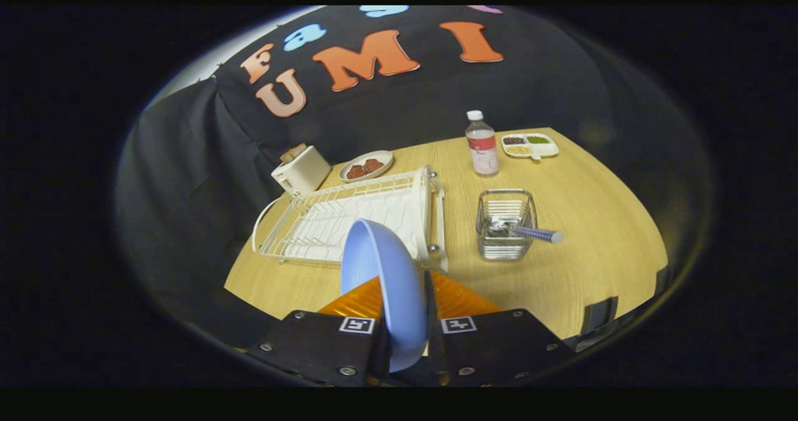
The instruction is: Take the plate from the dish rack, then take the spoon from the basket and place it into the plate.
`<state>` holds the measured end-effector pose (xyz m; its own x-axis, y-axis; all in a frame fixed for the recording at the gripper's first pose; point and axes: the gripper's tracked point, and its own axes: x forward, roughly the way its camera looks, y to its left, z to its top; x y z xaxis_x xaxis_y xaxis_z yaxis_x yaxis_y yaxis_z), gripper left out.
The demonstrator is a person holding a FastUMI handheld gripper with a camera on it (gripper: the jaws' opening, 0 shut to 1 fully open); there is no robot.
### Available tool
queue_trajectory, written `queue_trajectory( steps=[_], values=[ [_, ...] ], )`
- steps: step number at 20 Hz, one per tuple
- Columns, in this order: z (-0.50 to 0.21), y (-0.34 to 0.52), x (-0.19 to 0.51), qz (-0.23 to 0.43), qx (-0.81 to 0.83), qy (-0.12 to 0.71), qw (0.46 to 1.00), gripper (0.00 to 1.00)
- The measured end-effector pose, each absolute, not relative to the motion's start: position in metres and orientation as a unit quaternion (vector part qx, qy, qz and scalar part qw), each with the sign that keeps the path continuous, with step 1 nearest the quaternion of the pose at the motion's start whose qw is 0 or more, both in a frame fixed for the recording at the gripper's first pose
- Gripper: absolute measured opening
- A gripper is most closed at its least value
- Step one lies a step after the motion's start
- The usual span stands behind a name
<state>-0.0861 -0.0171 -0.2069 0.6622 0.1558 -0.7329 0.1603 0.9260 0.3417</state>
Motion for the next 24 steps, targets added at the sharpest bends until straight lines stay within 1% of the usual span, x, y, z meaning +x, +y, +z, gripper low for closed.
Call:
queue_trajectory(
  steps=[3,7,11,13,14,15,16,19,22,23,24],
  values=[
    [-0.238,-0.018,-0.108,-0.011,0.248,0.420,0.873,0.24],
    [-0.270,-0.019,-0.115,-0.017,0.260,0.424,0.868,0.24],
    [-0.279,-0.009,-0.111,-0.001,0.291,0.404,0.867,0.25],
    [-0.297,-0.017,-0.108,-0.024,0.278,0.403,0.872,0.27],
    [-0.310,-0.024,-0.113,-0.040,0.260,0.417,0.870,0.28],
    [-0.315,-0.027,-0.117,-0.043,0.250,0.422,0.871,0.30],
    [-0.312,-0.029,-0.115,-0.041,0.253,0.415,0.873,0.36],
    [-0.295,-0.043,-0.102,-0.048,0.255,0.363,0.895,0.45],
    [-0.285,-0.060,-0.099,-0.056,0.221,0.332,0.916,0.59],
    [-0.276,-0.067,-0.094,-0.058,0.211,0.311,0.925,0.61],
    [-0.268,-0.076,-0.089,-0.064,0.196,0.288,0.935,0.66]
  ],
)
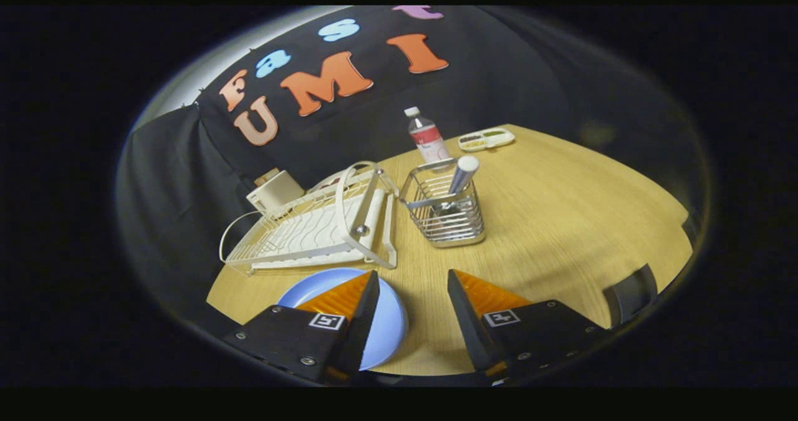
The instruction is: Take the plate from the dish rack, then take the spoon from the basket and place it into the plate.
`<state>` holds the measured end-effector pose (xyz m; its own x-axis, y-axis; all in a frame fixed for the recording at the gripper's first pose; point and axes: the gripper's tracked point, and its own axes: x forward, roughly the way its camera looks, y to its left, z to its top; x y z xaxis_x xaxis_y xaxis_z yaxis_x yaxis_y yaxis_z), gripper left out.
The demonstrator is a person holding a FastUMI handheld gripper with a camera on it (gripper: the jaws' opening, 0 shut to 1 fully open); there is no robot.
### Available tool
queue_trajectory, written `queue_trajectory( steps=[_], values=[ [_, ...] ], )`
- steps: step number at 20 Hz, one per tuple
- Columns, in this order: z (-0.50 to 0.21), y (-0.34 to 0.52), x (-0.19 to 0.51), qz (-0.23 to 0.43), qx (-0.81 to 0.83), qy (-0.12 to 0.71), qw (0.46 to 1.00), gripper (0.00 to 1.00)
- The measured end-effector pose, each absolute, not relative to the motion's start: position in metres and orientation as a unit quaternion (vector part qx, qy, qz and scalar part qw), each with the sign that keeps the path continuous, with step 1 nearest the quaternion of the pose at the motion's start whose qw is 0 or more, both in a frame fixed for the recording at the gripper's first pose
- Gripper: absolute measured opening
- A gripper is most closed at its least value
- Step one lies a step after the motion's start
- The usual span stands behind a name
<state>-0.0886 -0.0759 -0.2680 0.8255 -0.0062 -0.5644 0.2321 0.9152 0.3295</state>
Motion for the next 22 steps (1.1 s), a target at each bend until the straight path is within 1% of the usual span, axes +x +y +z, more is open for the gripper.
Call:
queue_trajectory(
  steps=[2,4,9,11,12,13,14,17,18,19,22],
  values=[
    [-0.255,-0.096,-0.076,-0.081,0.166,0.249,0.951,0.73],
    [-0.253,-0.104,-0.072,-0.089,0.146,0.244,0.955,0.79],
    [-0.231,-0.133,-0.041,-0.118,0.102,0.167,0.973,0.79],
    [-0.229,-0.133,-0.035,-0.119,0.087,0.151,0.977,0.72],
    [-0.228,-0.136,-0.032,-0.125,0.079,0.142,0.979,0.59],
    [-0.229,-0.138,-0.028,-0.130,0.069,0.138,0.979,0.52],
    [-0.232,-0.138,-0.026,-0.132,0.061,0.137,0.980,0.38],
    [-0.232,-0.125,-0.021,-0.114,0.066,0.134,0.982,0.17],
    [-0.233,-0.121,-0.019,-0.110,0.068,0.139,0.982,0.13],
    [-0.231,-0.124,-0.019,-0.113,0.064,0.140,0.982,0.12],
    [-0.220,-0.119,-0.014,-0.103,0.062,0.143,0.982,0.12]
  ],
)
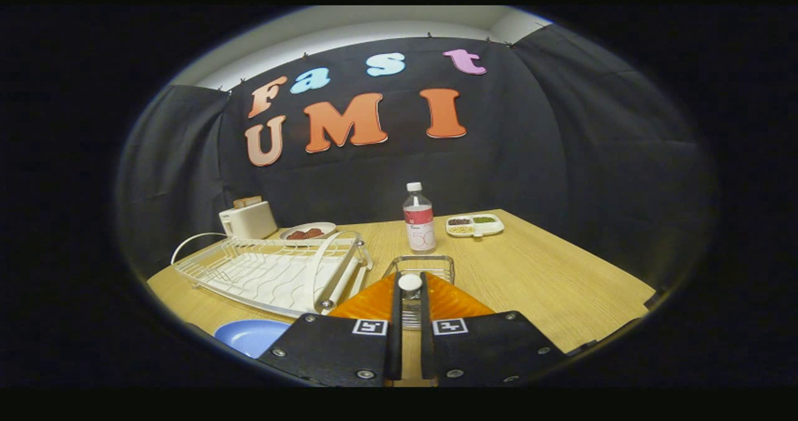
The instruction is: Take the plate from the dish rack, then take the spoon from the basket and place it into the plate.
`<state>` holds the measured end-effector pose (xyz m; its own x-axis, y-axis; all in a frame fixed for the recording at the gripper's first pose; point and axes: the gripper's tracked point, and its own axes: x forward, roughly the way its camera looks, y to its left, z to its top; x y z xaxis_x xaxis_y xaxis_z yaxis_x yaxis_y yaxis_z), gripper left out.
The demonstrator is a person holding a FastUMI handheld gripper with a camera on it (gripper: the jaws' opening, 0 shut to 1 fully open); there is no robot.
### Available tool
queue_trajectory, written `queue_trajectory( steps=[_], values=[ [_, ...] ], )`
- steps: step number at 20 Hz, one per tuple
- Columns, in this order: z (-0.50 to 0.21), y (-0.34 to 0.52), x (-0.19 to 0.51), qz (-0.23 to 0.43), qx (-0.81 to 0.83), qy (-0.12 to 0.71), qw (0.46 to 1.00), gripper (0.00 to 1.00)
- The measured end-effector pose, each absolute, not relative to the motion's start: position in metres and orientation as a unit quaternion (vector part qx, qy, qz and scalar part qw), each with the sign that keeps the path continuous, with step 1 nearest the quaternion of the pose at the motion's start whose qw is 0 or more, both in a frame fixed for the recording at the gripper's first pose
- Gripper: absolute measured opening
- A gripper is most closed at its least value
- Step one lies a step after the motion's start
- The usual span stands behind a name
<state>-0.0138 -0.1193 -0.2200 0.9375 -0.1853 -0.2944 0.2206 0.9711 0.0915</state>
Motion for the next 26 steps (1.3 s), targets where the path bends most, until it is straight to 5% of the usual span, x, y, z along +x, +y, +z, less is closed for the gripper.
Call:
queue_trajectory(
  steps=[14,26],
  values=[
    [-0.106,-0.113,-0.029,-0.081,0.036,0.064,0.994,0.10],
    [-0.112,-0.017,-0.073,0.081,0.065,0.068,0.992,0.10]
  ],
)
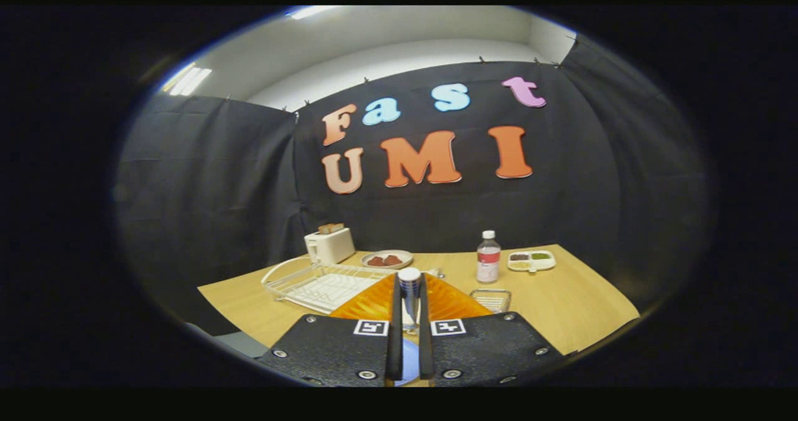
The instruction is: Take the plate from the dish rack, then take the spoon from the basket and place it into the plate.
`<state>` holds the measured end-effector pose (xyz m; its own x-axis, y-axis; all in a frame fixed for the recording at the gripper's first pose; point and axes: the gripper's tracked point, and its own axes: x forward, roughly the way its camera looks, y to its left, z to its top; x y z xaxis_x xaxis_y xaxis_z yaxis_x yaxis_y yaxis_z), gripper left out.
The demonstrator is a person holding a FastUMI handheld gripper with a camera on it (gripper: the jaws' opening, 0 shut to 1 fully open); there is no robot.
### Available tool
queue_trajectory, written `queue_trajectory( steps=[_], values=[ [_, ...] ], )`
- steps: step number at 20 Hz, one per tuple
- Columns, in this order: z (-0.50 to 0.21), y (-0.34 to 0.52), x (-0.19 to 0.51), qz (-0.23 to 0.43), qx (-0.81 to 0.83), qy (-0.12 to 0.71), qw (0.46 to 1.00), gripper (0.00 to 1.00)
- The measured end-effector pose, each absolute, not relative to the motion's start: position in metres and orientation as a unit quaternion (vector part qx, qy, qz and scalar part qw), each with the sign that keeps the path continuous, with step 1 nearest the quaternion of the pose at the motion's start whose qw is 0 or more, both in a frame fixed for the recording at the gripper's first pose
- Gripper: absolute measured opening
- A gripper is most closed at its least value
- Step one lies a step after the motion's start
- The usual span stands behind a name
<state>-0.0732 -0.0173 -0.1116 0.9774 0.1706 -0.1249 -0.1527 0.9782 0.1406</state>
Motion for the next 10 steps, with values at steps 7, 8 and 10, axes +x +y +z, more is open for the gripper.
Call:
queue_trajectory(
  steps=[7,8,10],
  values=[
    [-0.165,0.030,-0.079,0.167,0.116,0.106,0.973,0.10],
    [-0.171,0.034,-0.079,0.171,0.117,0.109,0.972,0.10],
    [-0.181,0.039,-0.078,0.182,0.126,0.105,0.970,0.10]
  ],
)
